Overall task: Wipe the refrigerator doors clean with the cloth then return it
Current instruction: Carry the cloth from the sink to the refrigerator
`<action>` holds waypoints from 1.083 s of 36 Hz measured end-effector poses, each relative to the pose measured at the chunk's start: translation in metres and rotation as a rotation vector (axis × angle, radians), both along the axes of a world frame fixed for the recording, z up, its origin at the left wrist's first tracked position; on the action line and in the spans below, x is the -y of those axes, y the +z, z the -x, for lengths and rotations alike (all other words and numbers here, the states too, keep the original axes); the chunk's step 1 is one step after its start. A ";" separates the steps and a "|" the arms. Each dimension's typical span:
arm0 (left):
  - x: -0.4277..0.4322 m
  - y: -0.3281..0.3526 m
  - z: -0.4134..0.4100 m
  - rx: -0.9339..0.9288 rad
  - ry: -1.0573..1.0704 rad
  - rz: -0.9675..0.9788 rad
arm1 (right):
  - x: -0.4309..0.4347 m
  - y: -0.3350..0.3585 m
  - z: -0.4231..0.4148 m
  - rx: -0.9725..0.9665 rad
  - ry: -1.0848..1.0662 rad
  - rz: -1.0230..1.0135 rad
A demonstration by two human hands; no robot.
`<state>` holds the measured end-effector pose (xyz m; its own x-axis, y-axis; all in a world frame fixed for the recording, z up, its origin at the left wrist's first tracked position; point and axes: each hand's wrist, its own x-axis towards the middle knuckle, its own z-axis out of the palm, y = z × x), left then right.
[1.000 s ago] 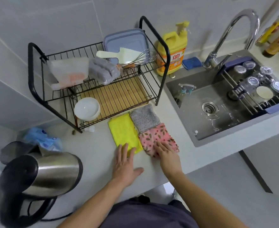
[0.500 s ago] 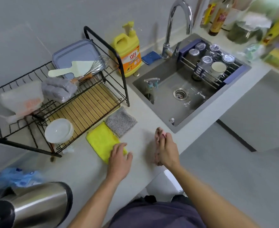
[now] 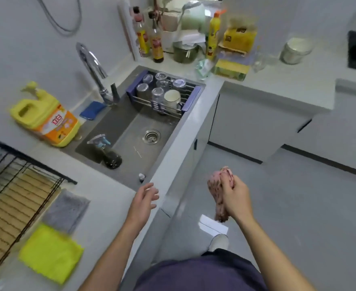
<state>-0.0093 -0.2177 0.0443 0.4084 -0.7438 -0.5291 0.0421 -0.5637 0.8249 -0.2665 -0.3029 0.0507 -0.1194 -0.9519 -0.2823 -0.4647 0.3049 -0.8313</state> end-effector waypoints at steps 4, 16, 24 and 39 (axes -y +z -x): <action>0.057 0.002 0.058 -0.027 -0.062 0.011 | 0.021 -0.004 0.066 0.050 -0.106 -0.032; 0.181 0.002 0.215 -0.108 -0.364 0.038 | 0.043 0.007 0.224 0.037 -0.456 -0.077; 0.246 0.000 0.282 -0.069 -0.583 0.012 | 0.052 0.003 0.281 0.045 -0.775 -0.095; 0.442 -0.018 0.383 -0.061 -1.056 -0.037 | 0.110 -0.010 0.325 0.100 -1.260 -0.055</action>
<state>-0.3927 -0.6594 0.0264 -0.4643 -0.6893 -0.5562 -0.4430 -0.3630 0.8197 -0.5916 -0.4131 0.0411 -0.9079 -0.1804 -0.3784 0.2368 0.5243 -0.8179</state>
